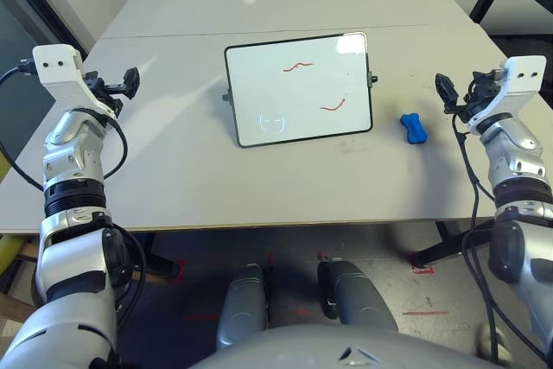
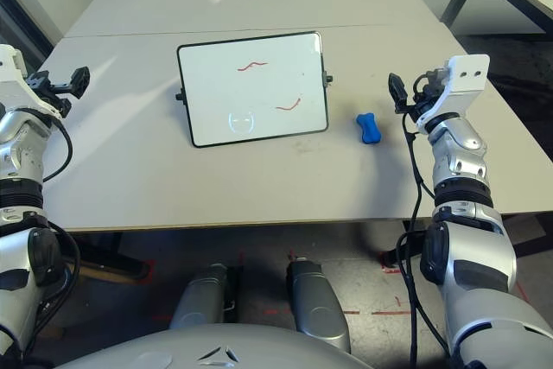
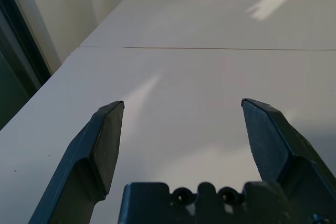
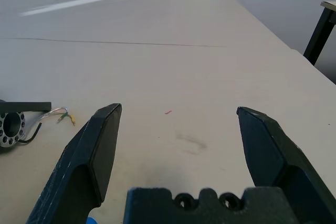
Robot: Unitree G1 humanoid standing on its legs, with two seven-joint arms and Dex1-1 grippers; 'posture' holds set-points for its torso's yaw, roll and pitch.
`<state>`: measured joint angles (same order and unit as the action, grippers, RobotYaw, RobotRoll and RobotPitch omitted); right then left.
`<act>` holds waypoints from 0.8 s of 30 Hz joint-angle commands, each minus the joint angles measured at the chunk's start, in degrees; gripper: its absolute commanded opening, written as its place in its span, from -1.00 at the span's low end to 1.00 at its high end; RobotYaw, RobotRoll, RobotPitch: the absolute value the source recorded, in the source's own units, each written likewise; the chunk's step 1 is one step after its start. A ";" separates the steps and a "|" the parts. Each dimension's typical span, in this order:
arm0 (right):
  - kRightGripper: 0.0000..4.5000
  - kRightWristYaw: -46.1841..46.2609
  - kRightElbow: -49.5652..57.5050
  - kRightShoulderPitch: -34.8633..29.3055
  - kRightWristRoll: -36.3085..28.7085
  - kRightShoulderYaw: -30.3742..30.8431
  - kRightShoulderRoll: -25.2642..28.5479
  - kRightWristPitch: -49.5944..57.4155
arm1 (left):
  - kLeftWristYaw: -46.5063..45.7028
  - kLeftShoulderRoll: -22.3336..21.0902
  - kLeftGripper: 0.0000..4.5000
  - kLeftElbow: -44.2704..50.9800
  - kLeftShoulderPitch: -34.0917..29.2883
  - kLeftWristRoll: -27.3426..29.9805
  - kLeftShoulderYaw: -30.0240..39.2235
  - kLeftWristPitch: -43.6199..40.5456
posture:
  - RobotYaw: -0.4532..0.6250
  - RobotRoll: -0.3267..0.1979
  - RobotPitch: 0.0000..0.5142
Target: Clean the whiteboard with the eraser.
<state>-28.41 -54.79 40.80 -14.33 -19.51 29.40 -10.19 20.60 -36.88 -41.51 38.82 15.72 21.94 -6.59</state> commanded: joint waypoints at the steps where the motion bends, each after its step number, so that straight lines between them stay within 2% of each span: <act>1: 0.98 0.44 -0.22 -0.73 0.08 0.06 -0.13 -0.38 | 0.29 0.10 1.00 -0.89 0.17 -0.15 -0.12 0.46 | -0.25 0.25 -0.71; 9: 0.98 0.81 -0.38 -0.72 0.15 0.04 0.06 -0.41 | 1.66 -0.05 1.00 0.33 -0.17 0.21 -0.42 -0.49 | -0.24 0.25 -0.73; 12: 0.98 1.21 -0.54 -0.50 0.31 0.24 -0.28 -0.40 | 5.12 -0.30 1.00 2.45 -0.55 1.10 -0.94 -1.56 | -0.23 0.25 -0.75; 14: 0.98 1.79 -1.09 -0.26 0.81 0.62 -0.34 -0.42 | 8.53 -0.02 1.00 5.98 -2.00 2.54 -1.31 -3.04 | -0.23 0.25 -0.77; 18: 0.98 2.10 -1.89 0.50 1.15 0.86 -0.16 -0.16 | 17.01 0.13 1.00 18.98 -7.85 6.38 -3.91 -8.76 | -0.22 0.25 -0.79; 24: 0.98 2.72 -2.20 1.22 1.42 0.86 -0.03 0.80 | 27.05 -1.47 1.00 35.37 -14.26 11.79 -8.96 -17.93 | -0.24 0.25 -0.75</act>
<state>-26.23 -56.50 41.59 -12.81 -18.74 29.28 -10.14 45.25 -37.34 -9.42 25.61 26.20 14.64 -22.22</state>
